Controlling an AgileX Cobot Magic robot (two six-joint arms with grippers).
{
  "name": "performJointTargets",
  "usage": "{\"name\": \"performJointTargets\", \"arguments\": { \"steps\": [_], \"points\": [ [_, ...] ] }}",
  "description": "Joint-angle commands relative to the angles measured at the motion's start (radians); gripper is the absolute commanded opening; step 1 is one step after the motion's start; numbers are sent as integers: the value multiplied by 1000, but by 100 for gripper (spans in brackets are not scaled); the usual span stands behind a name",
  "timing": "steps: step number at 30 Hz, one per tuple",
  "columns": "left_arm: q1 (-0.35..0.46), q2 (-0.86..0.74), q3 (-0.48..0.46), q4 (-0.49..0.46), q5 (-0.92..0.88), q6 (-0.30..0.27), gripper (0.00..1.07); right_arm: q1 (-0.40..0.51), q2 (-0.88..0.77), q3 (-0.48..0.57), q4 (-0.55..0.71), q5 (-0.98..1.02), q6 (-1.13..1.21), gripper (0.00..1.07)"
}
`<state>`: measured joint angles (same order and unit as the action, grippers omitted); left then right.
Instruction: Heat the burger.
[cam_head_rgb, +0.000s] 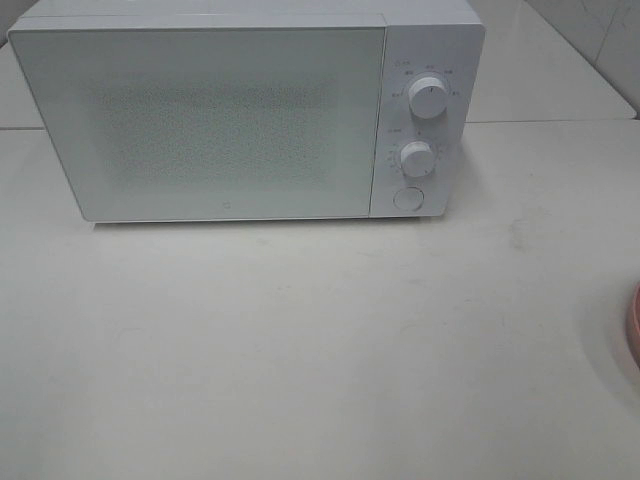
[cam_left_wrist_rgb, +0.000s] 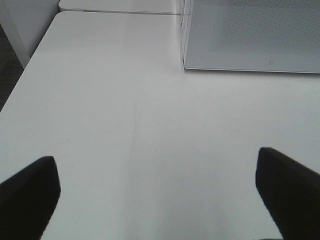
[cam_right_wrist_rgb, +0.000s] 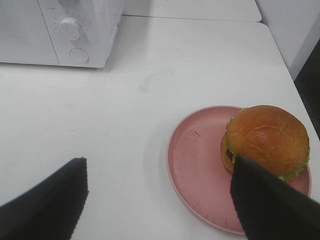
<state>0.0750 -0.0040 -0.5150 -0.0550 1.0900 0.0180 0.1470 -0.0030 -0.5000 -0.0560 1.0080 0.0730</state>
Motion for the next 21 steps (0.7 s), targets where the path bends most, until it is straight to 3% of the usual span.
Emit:
{"name": "performJointTargets", "arguments": {
  "steps": [1, 21],
  "points": [
    [-1, -23, 0, -9, -17, -4, 100, -7, -27, 1, -4, -13, 1, 76],
    [-1, -23, 0, -9, -17, -4, 100, -7, -27, 1, -4, -13, 1, 76]
  ]
}}
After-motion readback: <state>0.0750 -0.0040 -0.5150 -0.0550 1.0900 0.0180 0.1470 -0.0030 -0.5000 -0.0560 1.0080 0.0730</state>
